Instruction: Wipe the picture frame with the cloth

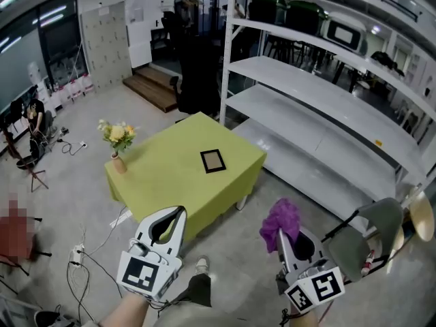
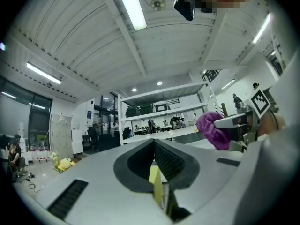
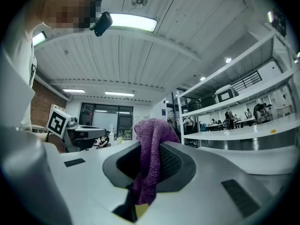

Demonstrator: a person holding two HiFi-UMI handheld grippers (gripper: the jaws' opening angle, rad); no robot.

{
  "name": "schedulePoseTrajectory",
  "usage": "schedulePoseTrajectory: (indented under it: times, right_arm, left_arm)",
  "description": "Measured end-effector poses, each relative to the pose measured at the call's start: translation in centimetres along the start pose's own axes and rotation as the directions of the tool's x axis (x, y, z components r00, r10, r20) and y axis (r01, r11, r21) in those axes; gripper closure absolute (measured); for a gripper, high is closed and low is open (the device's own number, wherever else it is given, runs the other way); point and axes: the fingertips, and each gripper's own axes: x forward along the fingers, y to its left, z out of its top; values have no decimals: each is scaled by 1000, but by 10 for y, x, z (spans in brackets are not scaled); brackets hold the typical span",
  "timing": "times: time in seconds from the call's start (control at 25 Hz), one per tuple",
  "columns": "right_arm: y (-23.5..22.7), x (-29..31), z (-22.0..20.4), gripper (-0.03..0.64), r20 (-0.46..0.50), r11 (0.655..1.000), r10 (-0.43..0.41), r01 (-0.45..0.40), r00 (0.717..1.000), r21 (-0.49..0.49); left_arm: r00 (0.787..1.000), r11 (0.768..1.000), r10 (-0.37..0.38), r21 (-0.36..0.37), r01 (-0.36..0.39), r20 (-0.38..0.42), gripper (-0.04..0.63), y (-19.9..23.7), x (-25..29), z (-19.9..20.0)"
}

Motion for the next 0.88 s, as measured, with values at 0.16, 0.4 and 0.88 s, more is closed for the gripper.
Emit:
schedulePoseTrajectory:
  times: [0.16, 0.4, 0.88]
  right_arm:
    - [-21, 60, -6, 557, -35, 1000, -2, 2, 999, -1]
    - [-56, 146, -16, 557, -81, 999, 3, 0, 997, 37]
    - [-95, 286, -39, 557, -158, 999, 18, -10, 987, 52]
  left_arm:
    - [999, 1000, 10, 6, -10, -46, 589, 37, 44, -8]
    - [996, 1000, -24, -13, 23, -81, 589, 87, 120, -26]
    - [987, 997, -69, -38, 64, -144, 589, 170, 231, -75]
